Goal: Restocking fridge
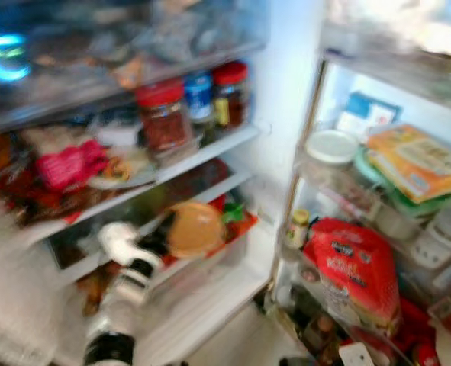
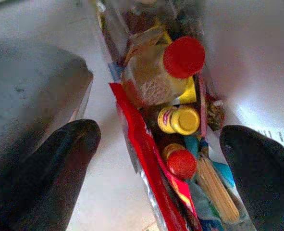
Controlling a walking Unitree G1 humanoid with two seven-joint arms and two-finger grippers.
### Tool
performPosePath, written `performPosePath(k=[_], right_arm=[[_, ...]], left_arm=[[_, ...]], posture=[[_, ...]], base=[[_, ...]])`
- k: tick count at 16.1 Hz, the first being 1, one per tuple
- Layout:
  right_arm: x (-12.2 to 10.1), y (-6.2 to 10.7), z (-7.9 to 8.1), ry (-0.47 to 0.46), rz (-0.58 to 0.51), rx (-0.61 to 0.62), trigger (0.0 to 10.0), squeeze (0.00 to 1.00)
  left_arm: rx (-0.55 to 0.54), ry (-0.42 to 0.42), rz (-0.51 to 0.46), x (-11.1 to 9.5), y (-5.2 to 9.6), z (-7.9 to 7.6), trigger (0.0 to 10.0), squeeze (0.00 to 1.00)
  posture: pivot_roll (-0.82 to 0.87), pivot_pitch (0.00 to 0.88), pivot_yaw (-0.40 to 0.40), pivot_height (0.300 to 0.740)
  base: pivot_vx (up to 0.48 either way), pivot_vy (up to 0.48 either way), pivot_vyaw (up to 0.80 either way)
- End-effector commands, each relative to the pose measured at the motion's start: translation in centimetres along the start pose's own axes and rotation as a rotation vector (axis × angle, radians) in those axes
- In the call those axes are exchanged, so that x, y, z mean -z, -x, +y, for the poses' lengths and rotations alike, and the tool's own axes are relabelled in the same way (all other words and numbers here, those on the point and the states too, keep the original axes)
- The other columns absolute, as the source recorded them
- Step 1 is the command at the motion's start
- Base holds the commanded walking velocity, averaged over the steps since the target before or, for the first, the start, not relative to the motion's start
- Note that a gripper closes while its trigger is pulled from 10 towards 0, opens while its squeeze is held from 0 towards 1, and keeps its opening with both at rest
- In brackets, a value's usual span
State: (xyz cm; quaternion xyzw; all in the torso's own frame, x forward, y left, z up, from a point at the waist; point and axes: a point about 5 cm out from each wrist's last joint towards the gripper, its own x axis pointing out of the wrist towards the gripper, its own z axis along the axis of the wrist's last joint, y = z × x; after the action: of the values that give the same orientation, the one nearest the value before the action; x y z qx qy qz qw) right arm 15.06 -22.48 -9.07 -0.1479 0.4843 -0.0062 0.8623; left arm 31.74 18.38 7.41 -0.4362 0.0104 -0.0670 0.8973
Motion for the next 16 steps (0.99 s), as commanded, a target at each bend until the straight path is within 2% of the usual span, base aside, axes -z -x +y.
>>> performPosePath(k=[1,4,6,11,13,16], right_arm=[[0.5,0.1,1.0,0.008,0.024,-0.039,10.0,0.0],[0.6,0.1,1.0,0.012,0.025,-0.042,10.0,0.0],[0.7,0.1,0.9,0.014,0.027,-0.041,10.0,0.0],[1.3,0.3,0.4,0.022,0.034,-0.03,10.0,0.0],[2.2,0.5,-0.2,0.037,0.05,-0.021,10.0,0.0],[2.4,0.6,-0.5,0.042,0.05,-0.018,10.0,0.0]], left_arm=[[0.022,0.019,0.009,0.6,-0.7,-0.9,10.0,0.0],[-0.033,-0.016,-0.038,-0.1,-1.5,-0.8,10.0,0.0],[-0.134,-0.007,-0.108,-1.2,-2.2,-0.1,10.0,0.0],[-0.277,0.0,-0.197,-2.2,-2.4,1.1,10.0,0.0],[-0.356,0.056,-0.262,-2.8,-2.1,1.9,10.0,0.0],[-0.413,0.114,-0.298,-3.0,-1.7,2.7,10.0,0.0]], posture=[[-0.08,0.0,0.047,0.631],[-0.1,0.0,0.044,0.631],[-0.11,0.0,0.042,0.631],[-0.14,0.0,0.025,0.631],[-0.16,0.0,0.005,0.631],[-0.17,0.0,-0.007,0.631]], base=[[0.296,0.0,0.0],[0.09,0.0,0.0],[0.0,0.0,0.0],[0.0,0.0,0.0],[0.0,0.0,0.0],[0.0,0.0,0.0]])
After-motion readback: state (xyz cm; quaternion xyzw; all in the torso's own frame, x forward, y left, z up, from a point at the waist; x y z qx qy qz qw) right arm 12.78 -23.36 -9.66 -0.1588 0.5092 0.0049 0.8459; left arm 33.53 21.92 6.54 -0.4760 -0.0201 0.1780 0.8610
